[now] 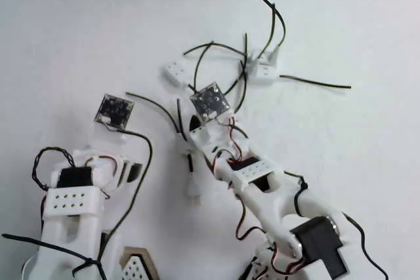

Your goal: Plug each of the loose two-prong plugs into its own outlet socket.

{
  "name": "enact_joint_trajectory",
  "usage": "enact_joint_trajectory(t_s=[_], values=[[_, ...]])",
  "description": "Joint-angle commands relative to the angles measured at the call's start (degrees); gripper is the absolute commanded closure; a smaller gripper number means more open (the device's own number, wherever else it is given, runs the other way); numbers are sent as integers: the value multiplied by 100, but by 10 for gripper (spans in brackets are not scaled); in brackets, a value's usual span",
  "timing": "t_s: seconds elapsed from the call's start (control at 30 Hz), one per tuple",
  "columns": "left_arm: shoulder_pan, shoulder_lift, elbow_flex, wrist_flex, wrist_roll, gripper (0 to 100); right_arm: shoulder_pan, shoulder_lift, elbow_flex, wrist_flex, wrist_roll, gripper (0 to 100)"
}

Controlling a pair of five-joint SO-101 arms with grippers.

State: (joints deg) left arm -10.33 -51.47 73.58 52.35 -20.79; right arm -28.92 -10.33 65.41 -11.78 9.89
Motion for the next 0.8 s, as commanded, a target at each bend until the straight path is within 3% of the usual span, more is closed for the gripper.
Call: enact_joint_trajectory(t_s=[0.0,0.3,0.63,0.77], values=[[-40,-127,0,-132,-9,722,13,22,88,-92,26,981],[-40,-127,0,-132,-9,722,13,-136,202,541,431,981],[-31,-127,0,-132,-9,722,31,-1112,-299,3011,431,981],[-31,-127,0,-132,-9,722,31,-1103,-466,3319,431,981]])
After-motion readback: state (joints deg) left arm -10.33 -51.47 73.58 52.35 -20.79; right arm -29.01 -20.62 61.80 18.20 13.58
